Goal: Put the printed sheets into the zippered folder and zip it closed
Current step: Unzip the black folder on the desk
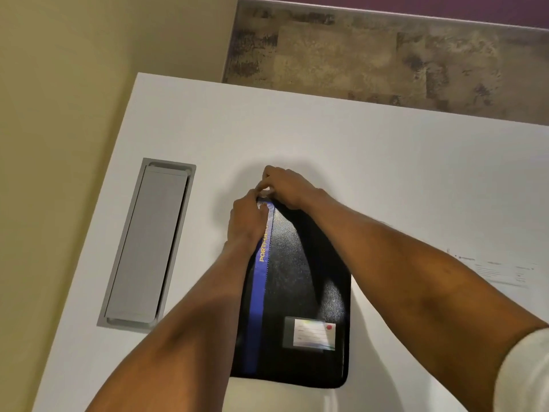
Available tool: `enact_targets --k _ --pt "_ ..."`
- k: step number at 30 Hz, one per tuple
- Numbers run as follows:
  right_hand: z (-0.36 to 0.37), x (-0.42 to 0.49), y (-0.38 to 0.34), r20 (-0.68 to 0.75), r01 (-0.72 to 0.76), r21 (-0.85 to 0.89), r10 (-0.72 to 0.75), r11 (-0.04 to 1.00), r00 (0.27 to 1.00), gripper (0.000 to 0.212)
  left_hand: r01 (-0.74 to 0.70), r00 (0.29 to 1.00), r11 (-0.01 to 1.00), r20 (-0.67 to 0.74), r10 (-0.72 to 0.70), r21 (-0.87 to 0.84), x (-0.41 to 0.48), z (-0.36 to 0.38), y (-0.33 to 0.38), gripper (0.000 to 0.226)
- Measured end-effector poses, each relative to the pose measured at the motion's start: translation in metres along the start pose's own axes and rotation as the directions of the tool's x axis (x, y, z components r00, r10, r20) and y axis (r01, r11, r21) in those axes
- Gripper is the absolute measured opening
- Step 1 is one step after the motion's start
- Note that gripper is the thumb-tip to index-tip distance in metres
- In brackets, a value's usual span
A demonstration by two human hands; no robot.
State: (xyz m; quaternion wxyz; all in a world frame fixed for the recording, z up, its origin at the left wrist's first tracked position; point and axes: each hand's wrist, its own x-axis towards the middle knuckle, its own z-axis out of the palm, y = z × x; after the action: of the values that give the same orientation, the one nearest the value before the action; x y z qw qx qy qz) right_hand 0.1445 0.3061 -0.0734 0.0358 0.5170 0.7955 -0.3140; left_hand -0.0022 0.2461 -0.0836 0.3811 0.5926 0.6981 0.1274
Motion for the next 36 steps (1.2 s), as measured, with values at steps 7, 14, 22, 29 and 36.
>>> enact_targets --k 7,14,22,29,36 --pt "-0.003 0.002 0.001 0.006 -0.011 -0.020 0.011 1.000 1.000 0.020 -0.012 1.000 0.999 -0.004 0.012 -0.042 -0.004 -0.002 -0.001 0.023" --pt "-0.007 0.003 -0.001 0.056 0.032 0.038 -0.034 0.999 0.998 0.025 -0.001 1.000 0.999 0.008 0.001 -0.039 -0.002 -0.002 0.001 0.024" --pt "-0.005 0.012 0.001 0.085 0.042 0.029 -0.044 0.999 0.995 0.019 -0.007 1.000 1.000 0.014 0.007 0.004 -0.001 -0.002 -0.001 0.017" --pt "-0.006 0.004 0.009 0.041 0.074 -0.010 -0.074 0.997 0.996 0.015 -0.004 1.000 1.000 0.001 0.004 0.030 0.000 -0.002 -0.003 0.015" --pt "-0.003 -0.018 0.024 -0.054 0.142 -0.095 -0.148 0.985 0.988 0.013 0.008 1.000 0.998 -0.010 -0.008 0.059 0.001 0.003 0.003 0.007"
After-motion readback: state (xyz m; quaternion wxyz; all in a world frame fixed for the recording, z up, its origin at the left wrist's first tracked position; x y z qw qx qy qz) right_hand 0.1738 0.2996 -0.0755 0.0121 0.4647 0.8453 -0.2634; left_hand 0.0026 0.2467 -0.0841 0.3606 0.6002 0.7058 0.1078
